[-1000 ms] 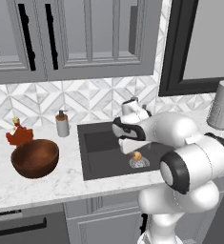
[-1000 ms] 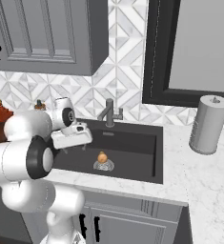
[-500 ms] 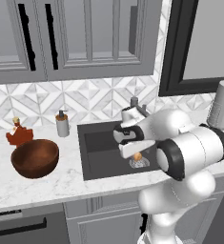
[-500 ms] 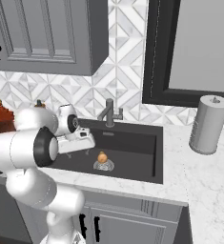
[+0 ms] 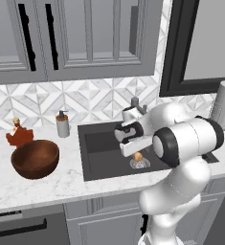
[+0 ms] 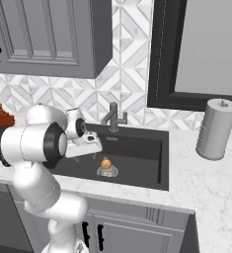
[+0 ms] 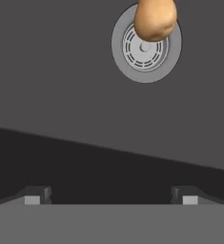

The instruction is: Pick the squash from the sink and place it in the bowl. Then pick the bowl and place it in the microwave. Then close the microwave door and press the start button.

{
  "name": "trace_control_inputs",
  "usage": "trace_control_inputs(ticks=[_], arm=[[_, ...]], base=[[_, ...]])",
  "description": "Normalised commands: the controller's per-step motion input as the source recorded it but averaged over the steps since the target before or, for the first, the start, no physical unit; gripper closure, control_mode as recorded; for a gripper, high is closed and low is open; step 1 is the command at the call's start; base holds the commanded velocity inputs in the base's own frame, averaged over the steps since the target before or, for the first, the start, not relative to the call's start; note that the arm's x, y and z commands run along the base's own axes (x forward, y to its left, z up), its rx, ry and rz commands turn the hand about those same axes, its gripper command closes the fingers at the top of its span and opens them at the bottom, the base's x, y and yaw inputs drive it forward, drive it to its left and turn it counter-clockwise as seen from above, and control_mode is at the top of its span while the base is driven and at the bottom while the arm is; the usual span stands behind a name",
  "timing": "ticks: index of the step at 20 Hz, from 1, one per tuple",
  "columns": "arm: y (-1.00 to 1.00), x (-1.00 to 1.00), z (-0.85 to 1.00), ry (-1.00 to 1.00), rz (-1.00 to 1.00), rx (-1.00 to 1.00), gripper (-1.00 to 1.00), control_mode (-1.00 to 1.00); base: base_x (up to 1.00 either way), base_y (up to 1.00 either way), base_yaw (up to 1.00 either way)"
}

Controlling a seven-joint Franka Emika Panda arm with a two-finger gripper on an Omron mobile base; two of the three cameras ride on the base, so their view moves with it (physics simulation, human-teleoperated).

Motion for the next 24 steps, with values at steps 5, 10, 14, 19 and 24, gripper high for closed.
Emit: trace_control_inputs(ticks=[5,10,14,19,24], arm=[[-0.13,0.25,-0.24,-0.01,0.0,0.0,-1.0,-1.0],[-0.11,0.14,-0.2,-0.05,0.0,0.0,-1.0,-1.0],[-0.02,0.19,-0.23,-0.06,0.0,0.0,-1.0,-1.0],[0.0,0.27,-0.36,-0.03,0.02,0.0,-1.0,-1.0],[0.0,0.3,-0.23,-0.05,0.01,0.0,-1.0,-1.0]], base=[[0.0,0.0,0.0],[0.0,0.0,0.0],[0.0,0.0,0.0],[0.0,0.0,0.0],[0.0,0.0,0.0]])
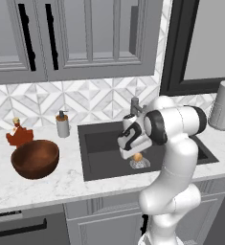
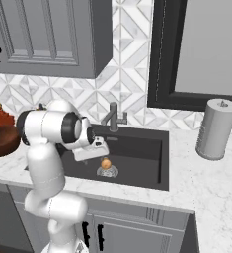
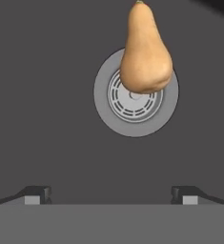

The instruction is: Pick the squash from the sink and place it in the bowl. Then pick the bowl and place it in the microwave. Then close the microwave door and press the start button.

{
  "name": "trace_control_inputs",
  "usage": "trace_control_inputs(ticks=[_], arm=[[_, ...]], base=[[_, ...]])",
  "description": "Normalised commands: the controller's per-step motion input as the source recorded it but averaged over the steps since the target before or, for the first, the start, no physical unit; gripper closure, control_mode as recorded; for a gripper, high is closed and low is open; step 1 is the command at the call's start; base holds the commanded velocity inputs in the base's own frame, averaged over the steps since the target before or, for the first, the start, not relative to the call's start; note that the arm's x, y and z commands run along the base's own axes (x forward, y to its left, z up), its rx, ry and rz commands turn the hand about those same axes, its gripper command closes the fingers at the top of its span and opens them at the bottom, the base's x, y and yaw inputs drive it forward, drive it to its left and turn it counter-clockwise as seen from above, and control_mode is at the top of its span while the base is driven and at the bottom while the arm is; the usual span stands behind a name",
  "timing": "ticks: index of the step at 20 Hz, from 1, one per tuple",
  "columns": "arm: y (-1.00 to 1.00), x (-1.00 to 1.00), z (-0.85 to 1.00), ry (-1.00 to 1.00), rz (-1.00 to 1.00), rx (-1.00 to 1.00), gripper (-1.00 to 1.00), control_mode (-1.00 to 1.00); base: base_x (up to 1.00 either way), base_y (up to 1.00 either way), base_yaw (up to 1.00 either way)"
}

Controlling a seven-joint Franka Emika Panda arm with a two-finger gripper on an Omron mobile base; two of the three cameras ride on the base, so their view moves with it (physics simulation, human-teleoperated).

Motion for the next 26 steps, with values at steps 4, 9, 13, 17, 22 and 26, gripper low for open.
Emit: trace_control_inputs(ticks=[4,9,13,17,22,26], arm=[[0.0,0.37,-0.13,-0.06,0.0,0.0,-1.0,-1.0],[-0.07,0.36,-0.3,-0.03,0.01,0.0,-1.0,-1.0],[-0.12,0.31,-0.27,0.0,0.0,0.0,-1.0,-1.0],[-0.07,0.2,-0.11,0.0,0.0,0.0,-1.0,-1.0],[-0.11,0.26,-0.07,0.0,0.0,0.0,-1.0,-1.0],[-0.23,0.28,-0.24,0.0,0.0,0.0,-1.0,-1.0]], base=[[0.0,0.0,0.0],[0.0,0.0,0.0],[0.0,0.0,0.0],[0.0,0.0,0.0],[0.0,0.0,0.0],[0.0,0.0,0.0]])
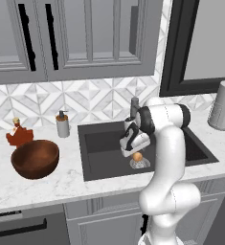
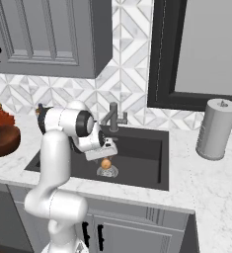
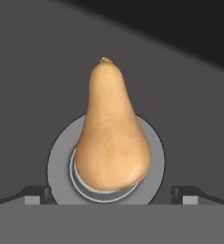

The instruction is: Pick the squash from the sink and place it in the bowl. Then pick the bowl and place it in the microwave. Then close the microwave door and press the start button.

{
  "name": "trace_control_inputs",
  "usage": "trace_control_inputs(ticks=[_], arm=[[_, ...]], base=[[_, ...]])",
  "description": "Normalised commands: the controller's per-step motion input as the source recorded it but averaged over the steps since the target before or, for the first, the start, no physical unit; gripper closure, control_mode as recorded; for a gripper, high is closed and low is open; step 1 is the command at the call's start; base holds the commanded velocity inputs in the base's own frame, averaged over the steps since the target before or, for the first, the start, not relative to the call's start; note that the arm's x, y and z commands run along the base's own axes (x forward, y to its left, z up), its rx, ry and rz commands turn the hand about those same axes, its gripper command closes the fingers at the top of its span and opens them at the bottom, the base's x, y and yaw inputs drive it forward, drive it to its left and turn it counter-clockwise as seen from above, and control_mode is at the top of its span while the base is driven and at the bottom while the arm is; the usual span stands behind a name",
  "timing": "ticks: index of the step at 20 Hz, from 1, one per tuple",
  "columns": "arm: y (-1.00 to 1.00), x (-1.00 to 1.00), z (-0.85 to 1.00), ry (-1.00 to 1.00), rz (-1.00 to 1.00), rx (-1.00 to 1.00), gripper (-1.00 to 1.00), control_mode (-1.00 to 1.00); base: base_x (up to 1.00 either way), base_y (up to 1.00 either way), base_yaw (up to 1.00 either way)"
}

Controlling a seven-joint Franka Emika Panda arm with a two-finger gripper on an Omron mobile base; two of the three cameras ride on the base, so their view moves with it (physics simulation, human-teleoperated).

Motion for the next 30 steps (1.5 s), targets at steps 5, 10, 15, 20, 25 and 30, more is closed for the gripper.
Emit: trace_control_inputs(ticks=[5,10,15,20,25,30], arm=[[-0.08,0.37,-0.32,0.02,0.0,0.0,-1.0,-1.0],[0.0,0.12,-0.3,0.0,0.0,0.0,-1.0,-1.0],[-0.08,-0.01,-0.41,0.02,0.0,0.0,1.0,-1.0],[-0.05,-0.32,-0.16,-0.04,0.0,0.0,1.0,-1.0],[0.21,-0.68,0.21,-0.16,-0.03,-0.04,1.0,-1.0],[0.61,-0.47,0.65,-0.12,-0.07,-0.07,1.0,-1.0]], base=[[0.0,0.0,0.0],[0.0,0.0,0.0],[0.0,0.0,0.0],[0.0,0.0,0.0],[0.0,0.0,0.0],[0.0,0.0,0.0]])
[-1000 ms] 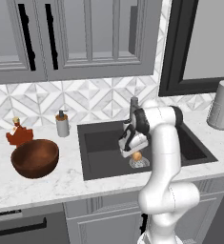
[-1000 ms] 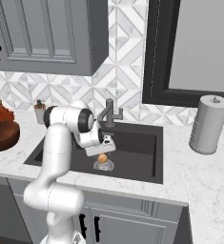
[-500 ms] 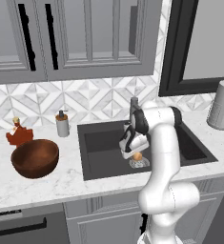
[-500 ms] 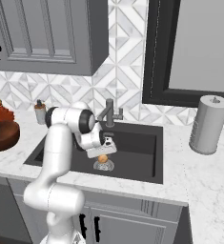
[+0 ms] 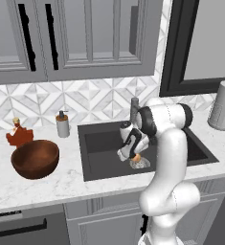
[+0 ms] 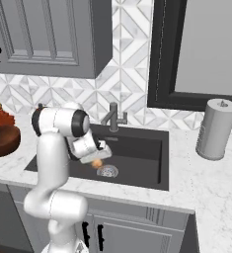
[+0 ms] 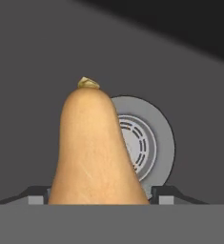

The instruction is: Pick the squash from the sink and place it in the bowl. Then pick the bowl and place it in the microwave. Then close the microwave door and press the start button.

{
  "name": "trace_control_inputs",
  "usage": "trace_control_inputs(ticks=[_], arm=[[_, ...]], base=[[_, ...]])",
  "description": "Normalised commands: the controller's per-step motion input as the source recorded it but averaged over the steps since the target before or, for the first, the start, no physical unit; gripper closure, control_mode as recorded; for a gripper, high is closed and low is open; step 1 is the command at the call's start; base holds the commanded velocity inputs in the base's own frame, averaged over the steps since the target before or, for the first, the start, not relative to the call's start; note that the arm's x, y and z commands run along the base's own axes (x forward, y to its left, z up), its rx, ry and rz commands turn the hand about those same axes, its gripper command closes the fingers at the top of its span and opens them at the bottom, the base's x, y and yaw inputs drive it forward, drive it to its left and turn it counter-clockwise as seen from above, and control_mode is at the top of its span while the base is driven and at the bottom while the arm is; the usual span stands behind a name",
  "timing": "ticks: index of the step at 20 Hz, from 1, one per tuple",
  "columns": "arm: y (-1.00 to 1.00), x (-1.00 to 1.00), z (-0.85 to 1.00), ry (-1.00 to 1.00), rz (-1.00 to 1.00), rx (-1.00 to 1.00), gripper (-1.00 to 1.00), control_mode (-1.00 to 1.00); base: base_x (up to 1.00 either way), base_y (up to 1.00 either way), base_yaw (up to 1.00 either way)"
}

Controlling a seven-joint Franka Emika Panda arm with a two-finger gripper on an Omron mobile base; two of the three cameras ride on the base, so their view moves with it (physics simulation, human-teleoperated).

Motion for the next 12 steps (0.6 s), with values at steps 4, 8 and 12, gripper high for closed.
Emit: trace_control_inputs(ticks=[4,8,12], arm=[[0.46,-0.23,1.0,-0.04,-0.06,0.0,1.0,-1.0],[0.3,-0.04,1.0,0.0,-0.04,0.02,1.0,-1.0],[0.34,-0.07,1.0,0.04,-0.08,0.02,1.0,-1.0]], base=[[0.0,0.0,0.0],[0.0,0.0,0.0],[0.0,0.0,0.0]])
